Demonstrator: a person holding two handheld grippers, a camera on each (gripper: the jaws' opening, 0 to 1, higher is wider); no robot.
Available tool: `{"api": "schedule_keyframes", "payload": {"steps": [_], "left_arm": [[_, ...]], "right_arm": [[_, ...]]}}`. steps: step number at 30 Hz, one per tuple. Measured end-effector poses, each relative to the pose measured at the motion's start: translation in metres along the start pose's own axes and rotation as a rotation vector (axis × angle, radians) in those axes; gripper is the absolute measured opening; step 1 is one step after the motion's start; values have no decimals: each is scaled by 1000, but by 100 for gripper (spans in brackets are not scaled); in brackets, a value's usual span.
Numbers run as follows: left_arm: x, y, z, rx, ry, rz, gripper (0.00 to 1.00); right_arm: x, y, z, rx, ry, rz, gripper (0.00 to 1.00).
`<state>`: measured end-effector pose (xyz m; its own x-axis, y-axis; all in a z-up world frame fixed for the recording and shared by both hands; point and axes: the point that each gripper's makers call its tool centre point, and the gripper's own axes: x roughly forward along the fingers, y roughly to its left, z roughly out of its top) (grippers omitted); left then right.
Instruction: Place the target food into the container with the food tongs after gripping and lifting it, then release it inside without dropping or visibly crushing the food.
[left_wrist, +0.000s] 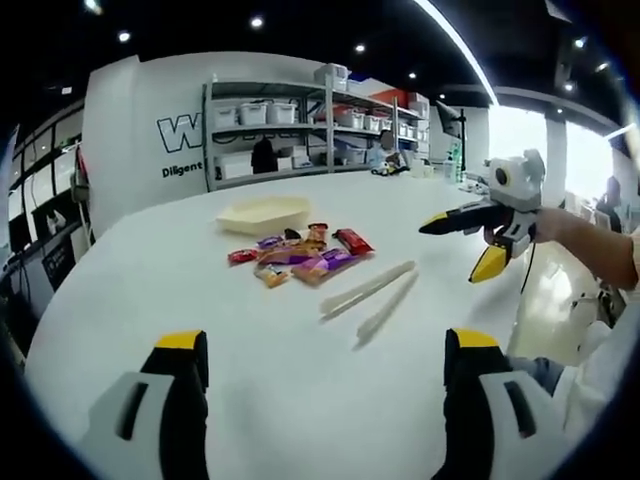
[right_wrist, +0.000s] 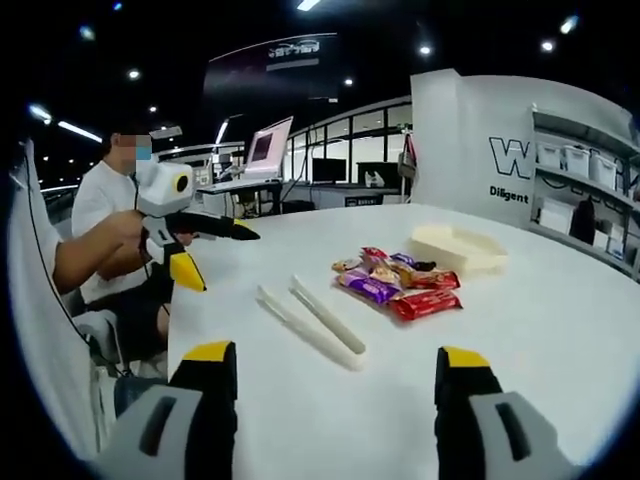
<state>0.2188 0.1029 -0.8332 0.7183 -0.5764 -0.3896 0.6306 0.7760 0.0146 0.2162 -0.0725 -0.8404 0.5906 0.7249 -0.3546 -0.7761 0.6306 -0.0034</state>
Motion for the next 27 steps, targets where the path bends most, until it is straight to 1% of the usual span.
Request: {"api": "schedule_keyframes", "payload": {"steps": [3,9,15,21,24,27], "left_arm": [[3,1,-1,-6,2,-4,97],[9,-5,-4,-1,4,-40,95],[13,-14,-4,10,-3,-91,88],[18,-20,-4,17,-1,-125,80],[19,-24,-2,42,-6,-137,76],[21,-28,-1,23,-8,-162,72]], "right_arm": [[-1,-1,-1,0,3,-4,81],[0,-1,-2,-3,10,-4,82],[0,-2,-1,-6,9,-8,82],[0,-1,0,-4,4,-4,83],[-1,-1,0,-6,4,-6,83],[-1,-1,-1,0,4,-2,83]]}}
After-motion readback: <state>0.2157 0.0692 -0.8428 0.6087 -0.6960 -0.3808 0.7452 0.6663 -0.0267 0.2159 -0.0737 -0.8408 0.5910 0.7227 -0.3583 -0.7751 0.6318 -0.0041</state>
